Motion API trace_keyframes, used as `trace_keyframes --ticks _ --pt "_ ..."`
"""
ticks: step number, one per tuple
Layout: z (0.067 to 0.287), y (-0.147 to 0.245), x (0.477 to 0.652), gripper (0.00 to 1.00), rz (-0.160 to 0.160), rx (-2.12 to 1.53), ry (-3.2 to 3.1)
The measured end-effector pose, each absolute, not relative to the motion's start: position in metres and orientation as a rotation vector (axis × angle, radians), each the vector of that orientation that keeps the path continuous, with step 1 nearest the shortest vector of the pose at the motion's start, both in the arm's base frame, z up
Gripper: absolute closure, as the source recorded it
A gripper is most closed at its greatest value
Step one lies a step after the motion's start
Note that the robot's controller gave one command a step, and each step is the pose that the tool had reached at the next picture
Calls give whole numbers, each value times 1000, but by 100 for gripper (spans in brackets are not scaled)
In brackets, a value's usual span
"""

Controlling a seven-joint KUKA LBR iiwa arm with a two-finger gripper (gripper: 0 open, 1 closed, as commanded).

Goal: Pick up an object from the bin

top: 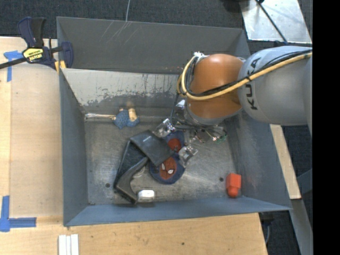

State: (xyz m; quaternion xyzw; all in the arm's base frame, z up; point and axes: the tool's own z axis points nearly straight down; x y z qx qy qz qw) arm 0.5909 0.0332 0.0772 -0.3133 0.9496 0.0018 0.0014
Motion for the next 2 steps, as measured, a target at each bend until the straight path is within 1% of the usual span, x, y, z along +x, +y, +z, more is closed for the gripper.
trace_keyframes --ticks 1,2 --pt "80 33 592 100 3 -982 2977" --pt "193 46 586 100 -4 -994 2968"
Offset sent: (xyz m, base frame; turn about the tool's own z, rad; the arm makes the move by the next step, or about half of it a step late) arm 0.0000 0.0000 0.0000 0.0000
